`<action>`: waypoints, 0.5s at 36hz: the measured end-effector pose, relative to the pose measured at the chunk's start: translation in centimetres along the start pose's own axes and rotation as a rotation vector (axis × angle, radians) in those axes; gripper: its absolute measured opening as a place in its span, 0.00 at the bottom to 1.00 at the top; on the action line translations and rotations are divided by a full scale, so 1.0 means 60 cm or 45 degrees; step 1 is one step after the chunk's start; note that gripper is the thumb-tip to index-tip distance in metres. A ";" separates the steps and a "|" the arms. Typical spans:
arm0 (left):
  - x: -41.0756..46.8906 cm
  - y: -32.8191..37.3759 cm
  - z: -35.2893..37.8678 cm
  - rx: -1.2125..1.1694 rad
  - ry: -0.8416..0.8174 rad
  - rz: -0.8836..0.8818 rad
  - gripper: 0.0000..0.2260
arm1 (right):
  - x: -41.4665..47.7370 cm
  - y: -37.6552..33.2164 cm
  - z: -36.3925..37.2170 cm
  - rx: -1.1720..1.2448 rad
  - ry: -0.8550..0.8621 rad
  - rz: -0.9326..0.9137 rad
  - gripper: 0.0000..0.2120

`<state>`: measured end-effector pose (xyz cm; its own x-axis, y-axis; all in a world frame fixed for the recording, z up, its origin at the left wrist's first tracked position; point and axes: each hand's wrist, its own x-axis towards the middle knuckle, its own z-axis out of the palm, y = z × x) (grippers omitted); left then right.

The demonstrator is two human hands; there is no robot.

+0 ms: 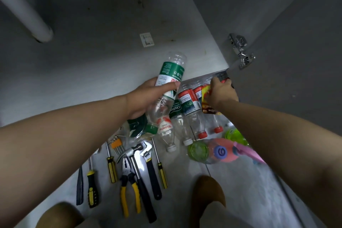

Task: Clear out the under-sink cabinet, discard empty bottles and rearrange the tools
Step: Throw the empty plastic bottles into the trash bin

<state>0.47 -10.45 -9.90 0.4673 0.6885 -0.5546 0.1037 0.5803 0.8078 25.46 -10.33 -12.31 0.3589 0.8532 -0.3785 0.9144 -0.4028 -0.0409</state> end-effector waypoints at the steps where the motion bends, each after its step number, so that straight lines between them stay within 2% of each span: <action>1: -0.008 0.013 0.003 0.020 0.000 0.006 0.24 | -0.008 0.003 -0.015 0.010 -0.007 -0.027 0.22; 7: -0.058 0.102 0.028 0.066 -0.021 -0.022 0.26 | -0.063 0.004 -0.112 0.346 -0.093 -0.269 0.16; 13: -0.164 0.189 0.114 0.230 -0.002 0.025 0.19 | -0.192 0.033 -0.219 0.636 0.033 -0.367 0.15; 18: -0.260 0.234 0.214 0.393 0.012 0.011 0.17 | -0.316 0.091 -0.280 0.789 0.232 -0.308 0.15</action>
<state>5.91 -18.63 12.63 0.4609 0.6977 -0.5484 0.3624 0.4161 0.8340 26.80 -23.13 10.20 0.2336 0.9632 -0.1329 0.7164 -0.2629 -0.6463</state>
